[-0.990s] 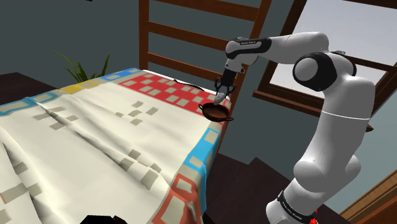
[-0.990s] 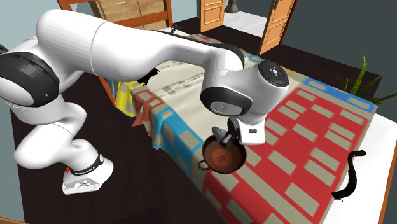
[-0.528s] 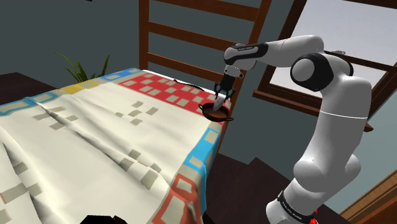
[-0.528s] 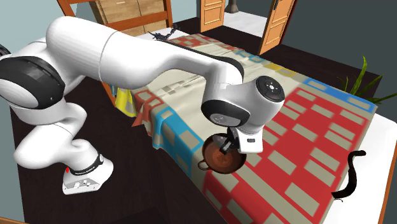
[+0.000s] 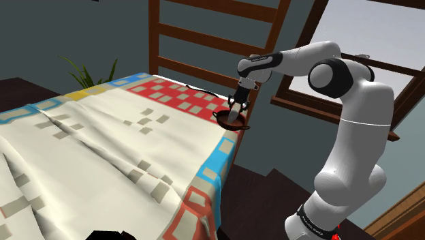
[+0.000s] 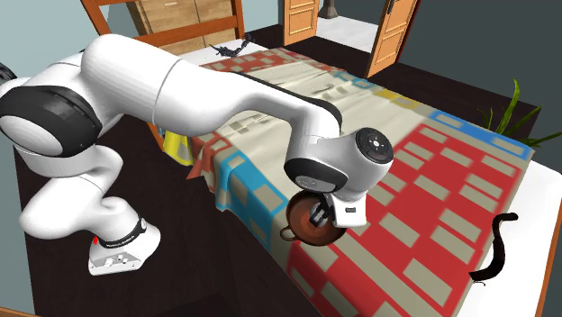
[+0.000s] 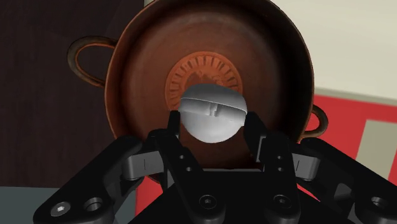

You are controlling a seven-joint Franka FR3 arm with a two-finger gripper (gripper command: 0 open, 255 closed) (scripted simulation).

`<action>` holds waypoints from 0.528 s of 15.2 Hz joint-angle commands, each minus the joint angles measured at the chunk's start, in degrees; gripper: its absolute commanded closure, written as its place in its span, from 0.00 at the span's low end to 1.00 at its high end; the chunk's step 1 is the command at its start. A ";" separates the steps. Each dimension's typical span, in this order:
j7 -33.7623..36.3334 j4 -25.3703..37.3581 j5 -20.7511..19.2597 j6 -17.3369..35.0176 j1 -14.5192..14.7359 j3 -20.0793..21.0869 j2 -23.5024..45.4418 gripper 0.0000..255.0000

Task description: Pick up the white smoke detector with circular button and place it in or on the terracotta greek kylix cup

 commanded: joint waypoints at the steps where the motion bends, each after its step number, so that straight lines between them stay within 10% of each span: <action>1: -0.05 -0.13 0.02 0.28 0.01 0.01 0.11 1.00; 6: -0.05 -0.13 0.02 0.28 0.01 0.01 0.11 1.00; 7: -0.05 -0.13 0.02 0.28 0.01 0.01 0.11 0.00; 8: -0.05 -0.13 0.02 0.28 0.01 0.01 0.11 0.00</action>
